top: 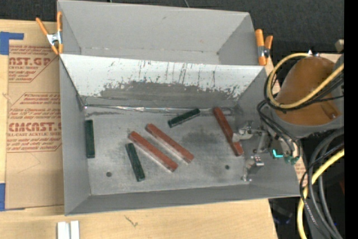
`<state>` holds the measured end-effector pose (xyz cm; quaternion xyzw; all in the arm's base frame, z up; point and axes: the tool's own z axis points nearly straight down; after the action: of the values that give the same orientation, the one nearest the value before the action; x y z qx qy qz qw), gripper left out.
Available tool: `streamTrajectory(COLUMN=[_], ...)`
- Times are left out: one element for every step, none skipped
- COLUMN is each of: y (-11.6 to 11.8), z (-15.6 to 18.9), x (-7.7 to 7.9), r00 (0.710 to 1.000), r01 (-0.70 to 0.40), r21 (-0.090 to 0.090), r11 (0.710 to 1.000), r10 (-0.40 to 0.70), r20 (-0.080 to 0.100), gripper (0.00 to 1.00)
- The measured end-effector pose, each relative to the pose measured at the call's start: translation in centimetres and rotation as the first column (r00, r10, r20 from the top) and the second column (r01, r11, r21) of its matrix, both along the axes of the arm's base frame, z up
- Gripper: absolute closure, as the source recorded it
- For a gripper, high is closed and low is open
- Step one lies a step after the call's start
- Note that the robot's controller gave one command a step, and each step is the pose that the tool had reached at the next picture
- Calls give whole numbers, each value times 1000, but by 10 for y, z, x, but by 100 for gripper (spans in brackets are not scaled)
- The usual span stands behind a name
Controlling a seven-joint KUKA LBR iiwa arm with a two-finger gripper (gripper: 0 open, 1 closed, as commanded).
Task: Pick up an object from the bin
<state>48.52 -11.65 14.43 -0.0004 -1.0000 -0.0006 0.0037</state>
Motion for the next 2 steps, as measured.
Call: streamTrajectory(y=[0, 25], z=[4, 15], x=[2, 49], r00=[1000, 1000], r01=[-1, -27], r21=[-1, -2], r11=[1000, 1000], r10=[1, 27], r20=[8, 6], gripper=[0, 0])
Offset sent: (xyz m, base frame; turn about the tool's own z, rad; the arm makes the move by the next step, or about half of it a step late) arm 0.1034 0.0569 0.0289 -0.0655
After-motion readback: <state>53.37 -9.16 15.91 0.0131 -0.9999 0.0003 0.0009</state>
